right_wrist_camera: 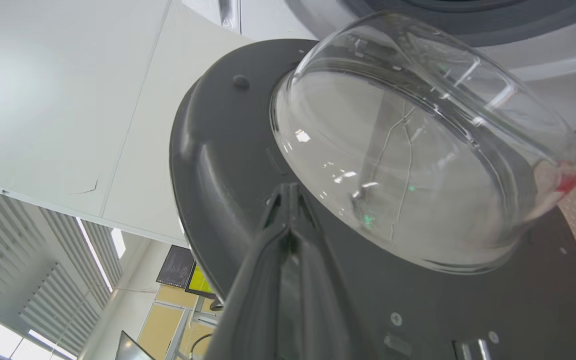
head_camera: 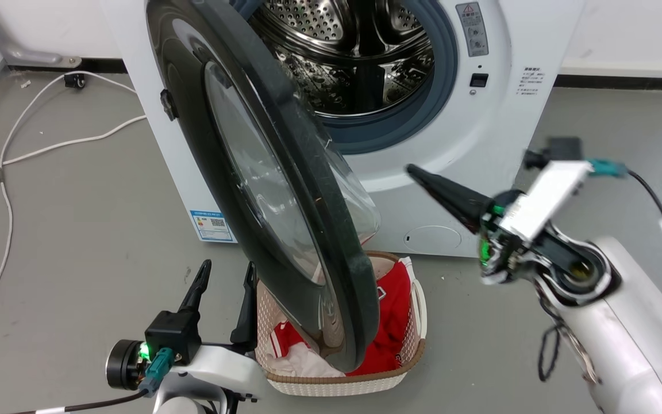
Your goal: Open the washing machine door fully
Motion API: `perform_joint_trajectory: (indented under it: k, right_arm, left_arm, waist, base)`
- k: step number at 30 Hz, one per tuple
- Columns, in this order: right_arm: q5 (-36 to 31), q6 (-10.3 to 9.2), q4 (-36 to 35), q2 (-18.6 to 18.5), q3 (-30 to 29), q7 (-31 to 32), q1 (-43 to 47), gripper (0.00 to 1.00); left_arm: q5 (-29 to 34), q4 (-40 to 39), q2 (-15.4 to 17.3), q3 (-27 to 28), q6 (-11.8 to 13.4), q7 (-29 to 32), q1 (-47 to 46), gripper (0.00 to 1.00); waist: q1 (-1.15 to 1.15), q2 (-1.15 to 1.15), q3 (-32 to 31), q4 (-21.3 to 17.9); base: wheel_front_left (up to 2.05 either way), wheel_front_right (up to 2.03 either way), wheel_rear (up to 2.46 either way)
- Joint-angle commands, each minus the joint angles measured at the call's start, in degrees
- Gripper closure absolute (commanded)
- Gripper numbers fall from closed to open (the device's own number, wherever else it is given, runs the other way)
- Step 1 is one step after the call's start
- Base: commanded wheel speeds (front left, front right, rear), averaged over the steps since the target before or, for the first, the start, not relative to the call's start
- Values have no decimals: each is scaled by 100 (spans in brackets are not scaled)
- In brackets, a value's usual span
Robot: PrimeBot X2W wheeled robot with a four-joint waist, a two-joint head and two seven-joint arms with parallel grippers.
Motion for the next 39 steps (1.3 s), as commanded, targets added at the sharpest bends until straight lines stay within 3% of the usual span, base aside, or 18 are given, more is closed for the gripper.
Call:
perform_joint_trajectory:
  k: [1, 8, 13, 14, 16, 17, 18, 26, 29, 32, 36, 39]
  right_arm:
    - [-73, 14, -256, -153, -237, -407, 409, 100]
    - [-255, 14, -990, -488, -1002, -1698, 1778, 100]
    - [-457, 14, -1375, -501, -1352, -2545, 2732, 100]
    - [-560, 14, -1393, -511, -1405, -2723, 2879, 95]
    - [-622, 14, -1476, -423, -1449, -2965, 3145, 48]
    - [-728, 14, -1486, -437, -1470, -3088, 3246, 13]
    - [-832, 14, -1469, -459, -1478, -3214, 3330, 0]
    - [-2075, 14, -1105, -434, -1647, -4113, 3530, 0]
    - [-3154, 13, -916, -432, -1920, -4210, 3547, 0]
    - [-4711, 13, -988, -245, -2578, -4221, 3533, 0]
    - [-6838, 13, -1519, 346, -3300, -4221, 3710, 0]
    - [-7949, 6, -1965, 632, -3518, -4223, 3839, 0]
  left_arm:
    - [-4, 26, -3, 12, 1, -15, 93, 0]
    - [11, 6, -3, 52, 30, -15, 188, 0]
    - [2, -22, -3, 99, 55, -15, 231, 0]
    - [-5, -27, -3, 109, 61, -15, 234, 0]
    - [-15, -33, -3, 115, 62, -15, 244, 0]
    - [-21, -34, -2, 121, 66, -15, 246, 0]
    - [-26, -33, -2, 129, 69, -15, 252, 0]
    - [-44, -5, -3, 170, 69, -15, 296, 0]
    - [-42, -4, -3, 185, 77, -15, 306, 0]
    - [-26, 2, -3, 200, 68, -15, 309, 0]
    - [-8, 3, -2, 221, 52, -15, 306, 0]
    - [-2, 2, -3, 230, 54, -15, 323, 0]
  waist:
    - [0, 0, -55, -17]
    - [0, 0, -153, -69]
    - [0, 0, -179, -95]
    - [0, 0, -186, -100]
    - [0, 0, -199, -111]
    - [0, 0, -205, -118]
    - [0, 0, -209, -127]
    - [0, 0, -262, -171]
    - [0, 0, -270, -180]
    - [0, 0, -268, -195]
    - [0, 0, -276, -187]
    - [0, 0, -282, -188]
  base:
    - [0, 0, 0]
    - [0, 0, 0]
    - [0, 0, 0]
    - [0, 0, 0]
    - [0, 0, 0]
    - [0, 0, 0]
    - [0, 0, 0]
    - [0, 0, 0]
    - [0, 0, 0]
    - [0, 0, 0]
    - [0, 0, 0]
    - [0, 0, 0]
